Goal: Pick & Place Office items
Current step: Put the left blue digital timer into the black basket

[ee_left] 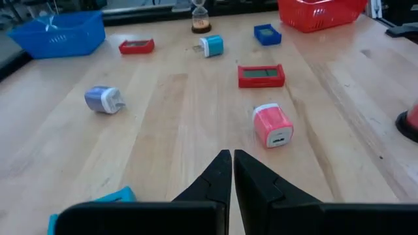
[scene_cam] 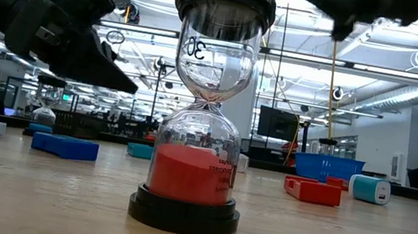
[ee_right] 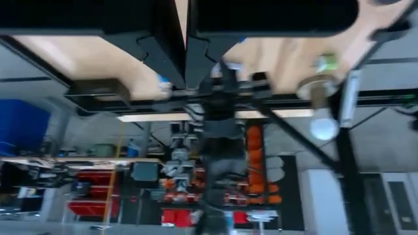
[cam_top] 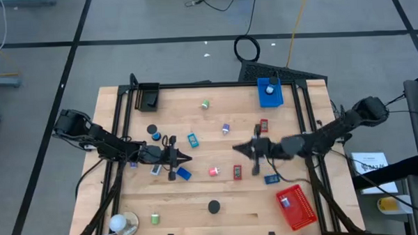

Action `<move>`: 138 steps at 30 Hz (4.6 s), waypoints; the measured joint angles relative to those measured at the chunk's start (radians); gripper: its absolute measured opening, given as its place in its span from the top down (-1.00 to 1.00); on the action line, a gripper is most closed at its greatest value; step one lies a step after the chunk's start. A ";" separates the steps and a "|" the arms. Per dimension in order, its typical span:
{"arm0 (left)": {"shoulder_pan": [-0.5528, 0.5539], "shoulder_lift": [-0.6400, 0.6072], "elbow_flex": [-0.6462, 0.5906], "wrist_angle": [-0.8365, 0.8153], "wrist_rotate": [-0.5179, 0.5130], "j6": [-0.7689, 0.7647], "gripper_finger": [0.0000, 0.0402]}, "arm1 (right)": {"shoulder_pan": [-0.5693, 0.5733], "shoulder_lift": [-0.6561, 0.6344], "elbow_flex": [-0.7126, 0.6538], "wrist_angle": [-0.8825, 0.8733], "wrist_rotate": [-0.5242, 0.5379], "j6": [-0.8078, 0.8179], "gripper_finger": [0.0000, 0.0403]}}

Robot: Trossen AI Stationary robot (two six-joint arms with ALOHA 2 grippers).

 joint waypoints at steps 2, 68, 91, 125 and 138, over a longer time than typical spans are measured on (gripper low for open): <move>-0.018 -0.022 0.000 -0.008 -0.016 0.014 0.87 | -0.059 0.001 0.007 0.001 -0.068 0.000 1.00; -0.101 0.169 0.457 -1.019 0.097 -0.073 -0.04 | -0.118 0.001 0.009 -0.036 -0.157 0.009 1.00; -0.100 -0.065 0.455 -1.152 0.028 -0.135 0.21 | -0.211 -0.001 -0.250 0.340 -0.330 -0.114 1.00; -0.042 -0.528 0.456 -1.460 -0.203 -0.506 0.16 | -0.271 0.000 -0.304 0.332 -0.231 -0.097 0.99; 0.365 -0.624 0.477 -1.662 -0.206 -0.522 0.15 | -0.271 0.000 -0.304 0.332 -0.231 -0.097 0.98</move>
